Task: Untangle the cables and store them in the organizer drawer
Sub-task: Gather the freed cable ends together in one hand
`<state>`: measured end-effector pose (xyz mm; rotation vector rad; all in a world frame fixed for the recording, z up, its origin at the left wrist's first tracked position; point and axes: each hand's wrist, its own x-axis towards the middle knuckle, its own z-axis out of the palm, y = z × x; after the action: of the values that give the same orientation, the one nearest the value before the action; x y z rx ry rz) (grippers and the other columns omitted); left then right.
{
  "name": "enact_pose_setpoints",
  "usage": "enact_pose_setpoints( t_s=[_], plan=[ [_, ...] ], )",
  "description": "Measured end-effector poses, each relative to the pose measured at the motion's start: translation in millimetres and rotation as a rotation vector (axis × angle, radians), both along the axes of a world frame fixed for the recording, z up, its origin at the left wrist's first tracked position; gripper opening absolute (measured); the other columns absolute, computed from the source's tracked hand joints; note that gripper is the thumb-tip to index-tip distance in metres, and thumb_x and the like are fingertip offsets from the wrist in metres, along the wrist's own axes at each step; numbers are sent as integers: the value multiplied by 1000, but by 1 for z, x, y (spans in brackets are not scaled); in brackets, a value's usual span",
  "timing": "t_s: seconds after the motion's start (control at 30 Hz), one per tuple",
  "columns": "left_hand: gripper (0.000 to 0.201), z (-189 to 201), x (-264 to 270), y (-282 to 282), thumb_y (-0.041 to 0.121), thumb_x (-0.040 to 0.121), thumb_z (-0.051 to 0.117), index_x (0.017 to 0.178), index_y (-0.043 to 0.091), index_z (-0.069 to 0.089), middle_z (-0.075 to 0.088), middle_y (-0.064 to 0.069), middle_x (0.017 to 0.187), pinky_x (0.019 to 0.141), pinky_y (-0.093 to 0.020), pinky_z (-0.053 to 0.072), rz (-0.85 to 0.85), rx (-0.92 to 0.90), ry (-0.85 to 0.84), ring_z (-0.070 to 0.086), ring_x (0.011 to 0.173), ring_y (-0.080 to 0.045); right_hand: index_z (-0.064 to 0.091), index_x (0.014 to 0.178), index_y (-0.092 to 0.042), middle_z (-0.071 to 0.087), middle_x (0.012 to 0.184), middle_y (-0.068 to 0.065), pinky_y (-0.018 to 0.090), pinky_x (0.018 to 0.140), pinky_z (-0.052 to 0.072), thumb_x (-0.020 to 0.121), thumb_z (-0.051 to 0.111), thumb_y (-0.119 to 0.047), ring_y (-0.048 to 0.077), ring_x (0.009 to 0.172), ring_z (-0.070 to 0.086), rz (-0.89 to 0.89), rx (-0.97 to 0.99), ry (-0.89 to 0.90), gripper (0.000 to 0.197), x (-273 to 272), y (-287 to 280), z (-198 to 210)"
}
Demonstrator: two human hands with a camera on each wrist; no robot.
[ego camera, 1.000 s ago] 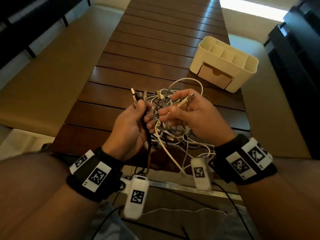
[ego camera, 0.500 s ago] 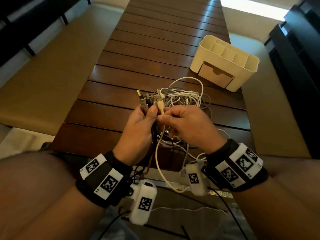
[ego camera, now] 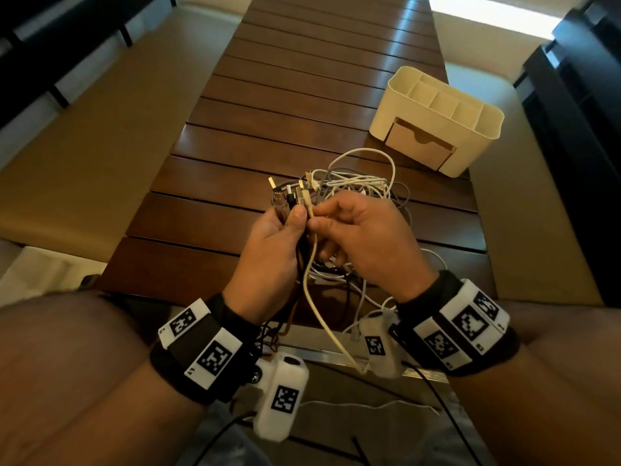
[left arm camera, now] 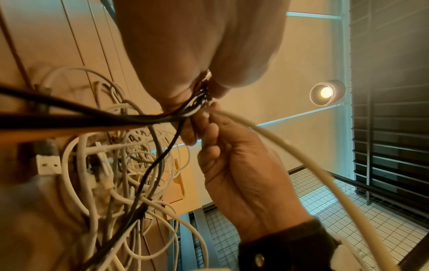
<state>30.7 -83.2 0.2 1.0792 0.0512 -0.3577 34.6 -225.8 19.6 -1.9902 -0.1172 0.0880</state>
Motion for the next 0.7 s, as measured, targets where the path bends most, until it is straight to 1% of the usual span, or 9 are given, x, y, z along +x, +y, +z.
enact_pose_setpoints(
  t_s=[0.1, 0.17, 0.27, 0.33, 0.4, 0.5, 0.57, 0.63, 0.7],
  plan=[
    [25, 1, -1, 0, 20, 106, 39, 109, 5, 58, 73, -5, 88, 70, -30, 59, 7, 6, -10, 71, 81, -18, 72, 95, -4, 71, 80, -7, 12, 57, 51, 92, 66, -7, -1, 66, 69, 22, -23, -65, 7, -2, 1, -3],
    [23, 1, -2, -1, 18, 105, 40, 113, 6, 58, 73, -8, 99, 73, -29, 59, -4, 45, -33, 72, 90, -18, 74, 94, -5, 69, 84, -14, 14, 62, 54, 93, 66, -8, -2, 73, 69, 38, -78, -117, 8, -2, 0, -6],
    [20, -1, -3, 0, 14, 104, 43, 116, 5, 56, 70, -13, 107, 76, -28, 59, 2, 106, -62, 72, 96, -20, 73, 95, -8, 71, 85, -7, 26, 64, 60, 94, 66, -12, 5, 74, 71, 42, -193, -205, 9, 0, -2, -9],
    [16, -1, -1, 1, 14, 104, 45, 110, 7, 58, 71, -10, 102, 77, -30, 59, 24, 149, -85, 72, 95, -21, 70, 95, -10, 72, 80, -2, 29, 62, 60, 93, 67, -16, 7, 70, 70, 31, -235, -223, 7, 0, -1, -8],
    [14, 0, 3, 6, 15, 104, 45, 105, 11, 59, 74, -3, 93, 75, -32, 60, 70, 180, -90, 73, 92, -19, 66, 91, -15, 71, 77, -2, 29, 60, 58, 92, 69, -23, 8, 65, 68, 1, -251, -199, 9, -2, 2, -2],
    [15, 2, 12, 16, 16, 106, 41, 105, 14, 56, 76, -1, 88, 73, -39, 61, 136, 165, -84, 75, 88, -21, 63, 93, -16, 72, 82, 0, 24, 59, 56, 89, 69, -37, 8, 67, 69, 32, -131, 73, 22, -5, 1, 13],
    [15, 2, 15, 20, 19, 107, 40, 105, 17, 55, 73, -1, 82, 75, -44, 60, 171, 204, -101, 73, 80, -22, 64, 98, -16, 74, 87, 2, 32, 68, 61, 83, 69, -44, 13, 76, 73, 221, -112, 321, 32, -9, 2, 18],
    [15, 1, 16, 19, 20, 107, 40, 104, 16, 54, 65, 3, 72, 64, -37, 58, 193, 204, -95, 67, 64, -19, 65, 100, -15, 76, 89, 4, 42, 79, 61, 84, 72, -35, 21, 81, 74, 407, -112, 468, 27, -14, 6, 16],
    [14, -1, 18, 20, 21, 107, 40, 105, 14, 52, 54, 5, 65, 50, -29, 49, 210, 115, -84, 52, 50, -13, 65, 102, -12, 76, 85, 6, 40, 80, 61, 90, 69, -22, 21, 77, 74, 440, -94, 501, 15, -15, 7, 14]
  ],
)
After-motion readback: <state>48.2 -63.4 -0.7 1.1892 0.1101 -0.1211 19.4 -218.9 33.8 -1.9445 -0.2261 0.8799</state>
